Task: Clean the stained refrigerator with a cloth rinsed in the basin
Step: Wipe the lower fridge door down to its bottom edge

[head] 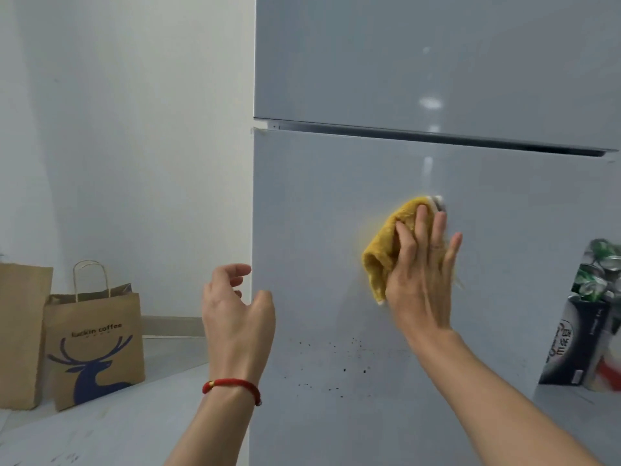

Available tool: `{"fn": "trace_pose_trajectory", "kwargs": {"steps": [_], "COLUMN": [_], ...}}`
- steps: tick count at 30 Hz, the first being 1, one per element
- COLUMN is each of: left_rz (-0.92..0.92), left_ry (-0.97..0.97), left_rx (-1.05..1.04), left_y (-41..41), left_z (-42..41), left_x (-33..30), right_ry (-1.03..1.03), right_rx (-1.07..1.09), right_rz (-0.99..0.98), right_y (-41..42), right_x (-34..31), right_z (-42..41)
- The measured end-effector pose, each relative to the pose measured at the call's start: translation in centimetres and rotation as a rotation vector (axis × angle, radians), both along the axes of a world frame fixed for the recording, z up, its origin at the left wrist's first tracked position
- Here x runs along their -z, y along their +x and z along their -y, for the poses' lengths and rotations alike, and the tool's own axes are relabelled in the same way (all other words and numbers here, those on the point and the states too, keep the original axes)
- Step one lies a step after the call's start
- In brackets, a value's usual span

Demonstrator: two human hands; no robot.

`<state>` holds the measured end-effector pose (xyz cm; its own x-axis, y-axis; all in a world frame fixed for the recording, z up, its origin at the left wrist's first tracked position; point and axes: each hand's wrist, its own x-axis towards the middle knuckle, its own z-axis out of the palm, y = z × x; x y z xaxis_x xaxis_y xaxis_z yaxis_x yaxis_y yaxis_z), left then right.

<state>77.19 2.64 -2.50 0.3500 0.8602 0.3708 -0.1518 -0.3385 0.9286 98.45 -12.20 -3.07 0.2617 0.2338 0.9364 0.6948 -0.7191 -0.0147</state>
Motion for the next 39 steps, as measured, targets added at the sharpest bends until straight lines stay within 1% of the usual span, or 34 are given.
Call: {"fn": "trace_pose_trajectory", "kwargs": {"steps": [2, 3, 4, 5, 7, 9, 11, 12, 13, 14, 16, 19, 21, 23, 24, 26, 27, 28, 29, 31, 32, 33, 34, 35, 36, 37, 39], "left_rz": [0.034, 0.048, 0.066, 0.098, 0.132, 0.12, 0.101, 0.099, 0.1, 0.105, 0.14, 0.22, 0.23, 0.233, 0.225, 0.218, 0.218, 0.223, 0.235, 0.25, 0.237, 0.226, 0.216, 0.201, 0.192, 0.182, 0.157], "left_ry": [-0.056, -0.082, -0.103, -0.14, -0.243, -0.303, -0.246, -0.2, -0.158, -0.106, 0.013, 0.193, 0.235, 0.229, 0.235, 0.253, 0.258, 0.259, 0.258, 0.292, 0.316, 0.33, 0.327, 0.312, 0.303, 0.293, 0.247], "left_rx": [0.017, 0.023, 0.019, 0.009, 0.01, 0.029, 0.032, 0.031, 0.042, 0.053, 0.098, 0.204, 0.234, 0.263, 0.278, 0.31, 0.328, 0.343, 0.356, 0.37, 0.368, 0.355, 0.325, 0.277, 0.214, 0.141, -0.006], "left_y": [0.2, 0.4, 0.7, 1.0, 1.8, 2.5, 2.7, 2.9, 2.8, 3.1, 3.4, 3.6, 3.9, 4.3, 4.4, 4.6, 4.8, 5.0, 5.3, 5.8, 6.0, 6.2, 6.4, 6.4, 6.3, 6.2, 5.7], "left_z": [-0.1, -0.1, 0.1, 0.1, 0.4, 1.0, 1.9, 2.5, 3.1, 3.6, 4.6, 6.3, 6.6, 6.8, 7.0, 7.5, 7.7, 7.9, 8.2, 8.9, 9.3, 9.5, 9.6, 9.5, 9.2, 8.6, 6.7], "left_x": [-0.9, -1.2, -1.5, -1.7, -1.7, -1.0, 0.1, 0.3, 0.4, 0.4, 0.0, -1.0, -1.2, -1.3, -1.3, -1.7, -1.9, -2.2, -2.3, -2.4, -2.1, -1.8, -1.5, -1.0, -0.8, -0.6, -0.1], "right_ry": [0.193, 0.256, 0.261, 0.197, -0.03, -0.264, -0.415, -0.441, -0.421, -0.358, -0.19, 0.056, 0.232, 0.411, 0.537, 0.792, 0.833, 0.786, 0.652, 0.221, 0.018, -0.14, -0.244, -0.278, -0.24, -0.116, 0.296], "right_rx": [-0.108, -0.165, -0.211, -0.238, -0.243, -0.227, -0.242, -0.224, -0.189, -0.142, -0.07, 0.005, 0.045, 0.078, 0.075, 0.09, 0.116, 0.133, 0.118, 0.032, -0.004, -0.022, -0.027, -0.017, 0.004, 0.034, 0.106], "right_rz": [-0.108, -0.146, -0.152, -0.125, -0.038, 0.023, 0.098, 0.144, 0.165, 0.157, 0.046, -0.239, -0.447, -0.585, -0.638, -0.713, -0.714, -0.652, -0.537, -0.24, -0.131, -0.037, 0.034, 0.06, 0.037, -0.043, -0.356], "right_y": [-0.8, -1.8, -3.0, -4.1, -5.9, -6.3, -4.6, -3.1, -1.5, 0.3, 3.8, 7.7, 8.9, 9.4, 9.3, 8.8, 8.1, 6.9, 5.6, 2.7, 1.9, 2.1, 3.2, 4.6, 6.4, 7.9, 10.1], "right_x": [-1.2, -1.6, -2.0, -2.1, -1.5, -0.9, -1.2, -1.5, -1.8, -2.1, -2.6, -2.3, -2.4, -3.9, -5.0, -7.9, -8.8, -9.1, -8.6, -6.1, -4.7, -4.1, -4.3, -4.4, -4.3, -4.1, -3.1], "right_z": [-1.7, -3.5, -5.5, -7.6, -10.8, -11.2, -8.9, -7.0, -4.8, -2.4, 2.8, 9.5, 12.4, 13.4, 13.0, 10.6, 8.7, 6.5, 4.4, 0.9, 0.4, 0.9, 2.2, 4.1, 6.3, 8.4, 12.2]}}
